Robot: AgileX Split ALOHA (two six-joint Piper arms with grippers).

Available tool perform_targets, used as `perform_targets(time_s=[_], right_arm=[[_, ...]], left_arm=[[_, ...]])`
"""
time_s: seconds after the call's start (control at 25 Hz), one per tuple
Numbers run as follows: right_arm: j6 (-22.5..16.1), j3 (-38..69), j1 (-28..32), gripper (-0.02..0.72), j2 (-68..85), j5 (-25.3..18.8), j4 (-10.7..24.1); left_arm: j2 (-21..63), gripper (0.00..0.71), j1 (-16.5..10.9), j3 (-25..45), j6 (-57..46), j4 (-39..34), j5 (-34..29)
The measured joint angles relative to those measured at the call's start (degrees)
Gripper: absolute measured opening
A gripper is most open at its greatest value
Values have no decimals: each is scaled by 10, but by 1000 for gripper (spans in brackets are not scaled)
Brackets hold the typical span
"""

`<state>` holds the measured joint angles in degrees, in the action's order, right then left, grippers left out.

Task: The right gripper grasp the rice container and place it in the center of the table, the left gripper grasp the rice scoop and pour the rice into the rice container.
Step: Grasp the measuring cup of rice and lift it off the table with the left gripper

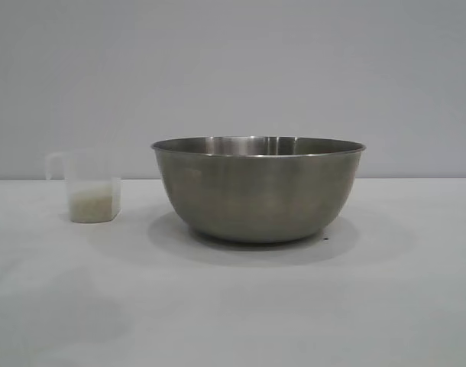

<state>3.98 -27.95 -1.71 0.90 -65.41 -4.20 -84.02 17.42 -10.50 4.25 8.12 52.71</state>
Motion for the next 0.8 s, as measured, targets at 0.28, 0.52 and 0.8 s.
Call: perform_targets(time_s=[0.28, 0.52, 0.8], right_arm=[[0, 0, 0, 549, 0, 0, 0], [0, 0, 0, 549, 0, 0, 0], [0, 0, 0, 549, 0, 0, 0]], left_arm=[[-123, 432, 0, 12, -26, -2, 121], [-161, 432, 0, 13, -26, 0, 123], [-166, 432, 0, -12, -26, 18, 124]])
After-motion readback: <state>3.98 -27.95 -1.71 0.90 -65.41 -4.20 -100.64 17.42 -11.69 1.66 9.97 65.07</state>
